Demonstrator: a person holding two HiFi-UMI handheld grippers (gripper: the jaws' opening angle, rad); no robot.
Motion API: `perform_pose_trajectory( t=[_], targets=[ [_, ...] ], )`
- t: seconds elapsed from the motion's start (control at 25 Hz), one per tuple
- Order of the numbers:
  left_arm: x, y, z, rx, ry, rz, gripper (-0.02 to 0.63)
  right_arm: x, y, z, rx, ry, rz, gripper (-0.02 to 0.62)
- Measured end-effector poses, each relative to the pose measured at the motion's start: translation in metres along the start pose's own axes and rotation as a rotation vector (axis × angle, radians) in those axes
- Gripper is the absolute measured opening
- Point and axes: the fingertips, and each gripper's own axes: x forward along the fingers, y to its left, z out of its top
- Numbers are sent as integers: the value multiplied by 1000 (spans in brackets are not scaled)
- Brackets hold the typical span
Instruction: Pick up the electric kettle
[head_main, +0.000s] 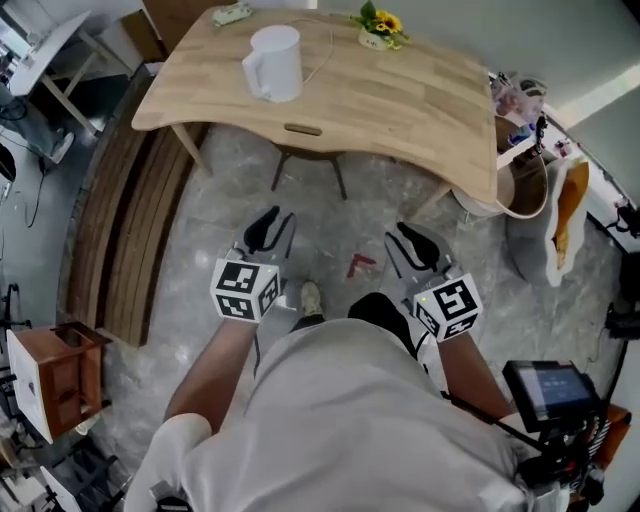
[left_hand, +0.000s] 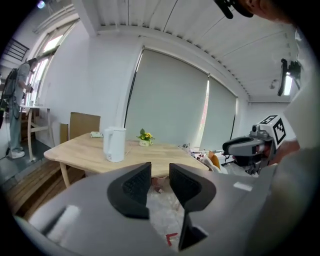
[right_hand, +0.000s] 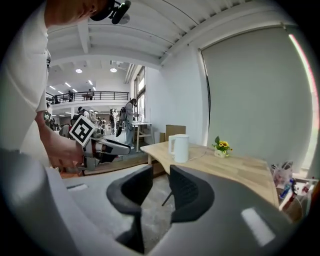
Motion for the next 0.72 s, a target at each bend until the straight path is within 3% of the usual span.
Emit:
perform_pose_trajectory(
  t=[0.28, 0.72],
  targets=[
    [70, 65, 14, -27, 16, 147, 140, 59, -66, 8, 1, 25, 18, 126],
    [208, 170, 63, -47, 27, 530, 152, 150, -220, 35, -32, 41, 176, 126]
  ],
)
